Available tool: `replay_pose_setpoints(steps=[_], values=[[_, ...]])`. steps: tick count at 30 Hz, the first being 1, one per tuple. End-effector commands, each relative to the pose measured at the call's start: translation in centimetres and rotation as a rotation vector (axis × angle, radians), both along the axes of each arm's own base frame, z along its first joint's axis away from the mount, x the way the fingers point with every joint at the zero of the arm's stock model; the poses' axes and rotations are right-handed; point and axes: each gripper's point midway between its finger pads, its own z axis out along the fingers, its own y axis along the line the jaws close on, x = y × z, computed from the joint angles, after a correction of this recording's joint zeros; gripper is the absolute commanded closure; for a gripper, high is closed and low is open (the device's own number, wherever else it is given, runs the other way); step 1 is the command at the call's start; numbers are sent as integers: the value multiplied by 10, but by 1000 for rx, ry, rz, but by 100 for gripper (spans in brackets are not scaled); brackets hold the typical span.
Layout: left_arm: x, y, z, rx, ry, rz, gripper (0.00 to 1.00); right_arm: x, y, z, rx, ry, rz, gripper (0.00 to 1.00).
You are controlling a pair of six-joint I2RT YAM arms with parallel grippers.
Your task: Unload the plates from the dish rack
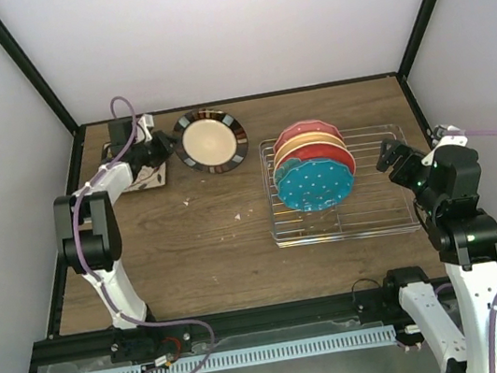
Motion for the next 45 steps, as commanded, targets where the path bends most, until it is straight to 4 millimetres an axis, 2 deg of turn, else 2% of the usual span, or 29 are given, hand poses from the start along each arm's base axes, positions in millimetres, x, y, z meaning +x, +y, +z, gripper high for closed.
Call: replay_pose_setpoints(steps=[1,10,16,21,24,29,33,45], values=[[12,-8,46,-83,-141,-16,96,-6,0,21,-23,-45,8,0],[-5,-5,-22,-103,49,28,96,-12,-3,20,-29,-40,-13,0],[-8,-2,-47,-81,107,51,96,-16,-5,21,-31,-40,-23,0],[-7,1,-58,-68,134,70,94,-18,-5,23,-32,-43,-26,0],[-7,3,-67,-55,153,80,84,-20,-7,24,-35,-44,-32,0],[-7,4,-80,-46,180,87,52,-22,-8,26,-41,-44,-38,0],[-4,3,-82,-48,178,82,31,-24,-8,28,-43,-45,-40,0],[17,-5,-75,-32,128,49,4,-23,-6,30,-31,-50,-31,0]])
